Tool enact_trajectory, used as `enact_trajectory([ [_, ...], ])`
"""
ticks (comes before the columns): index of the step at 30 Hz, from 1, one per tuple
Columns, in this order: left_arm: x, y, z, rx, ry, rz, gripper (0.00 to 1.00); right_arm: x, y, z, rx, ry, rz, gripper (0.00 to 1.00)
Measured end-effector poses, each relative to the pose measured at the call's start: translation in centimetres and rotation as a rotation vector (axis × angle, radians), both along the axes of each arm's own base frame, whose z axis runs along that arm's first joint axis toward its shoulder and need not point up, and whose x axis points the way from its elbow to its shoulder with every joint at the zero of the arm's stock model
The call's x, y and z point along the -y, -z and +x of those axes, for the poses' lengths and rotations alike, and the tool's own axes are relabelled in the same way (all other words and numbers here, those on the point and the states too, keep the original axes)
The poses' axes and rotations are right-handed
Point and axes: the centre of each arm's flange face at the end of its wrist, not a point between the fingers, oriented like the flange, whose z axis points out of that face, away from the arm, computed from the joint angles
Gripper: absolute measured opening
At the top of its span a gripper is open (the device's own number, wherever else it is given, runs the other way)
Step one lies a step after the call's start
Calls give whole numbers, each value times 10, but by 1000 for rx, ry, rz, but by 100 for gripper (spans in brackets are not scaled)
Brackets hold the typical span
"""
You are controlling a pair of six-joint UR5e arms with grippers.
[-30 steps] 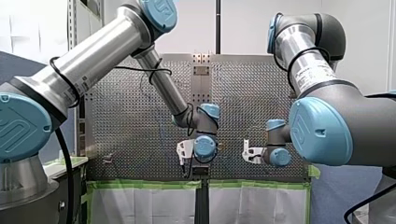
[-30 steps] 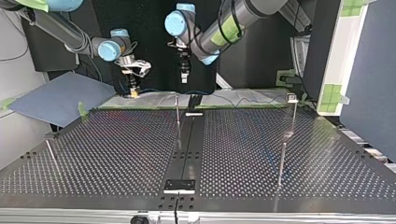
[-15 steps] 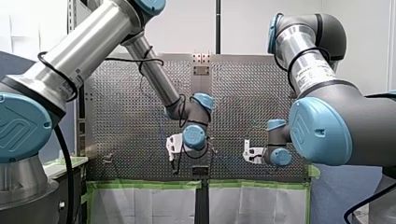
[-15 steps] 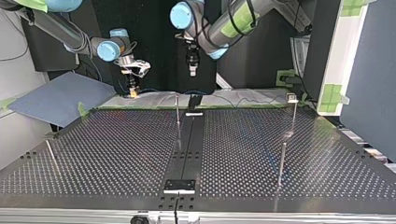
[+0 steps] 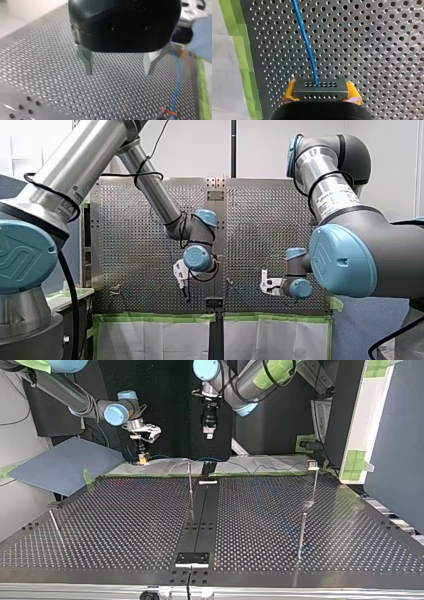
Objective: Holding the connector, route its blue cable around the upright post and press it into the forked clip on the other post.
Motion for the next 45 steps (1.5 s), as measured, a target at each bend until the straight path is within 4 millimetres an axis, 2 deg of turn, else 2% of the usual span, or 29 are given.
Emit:
enact_trajectory([
  [10, -13, -22, -13, 38, 51, -142, 100, -2, 0, 2, -1, -5, 1, 0],
  [28, -48, -60, -46, 151, 60, -239, 100, 0, 0, 0, -2, 2, 3, 0],
  [40, -68, -101, -50, 255, -16, -264, 100, -1, 0, 3, -2, -5, 4, 0],
  [45, -73, -101, -49, 277, -26, -269, 100, -2, 0, 3, -3, -6, 8, 0],
])
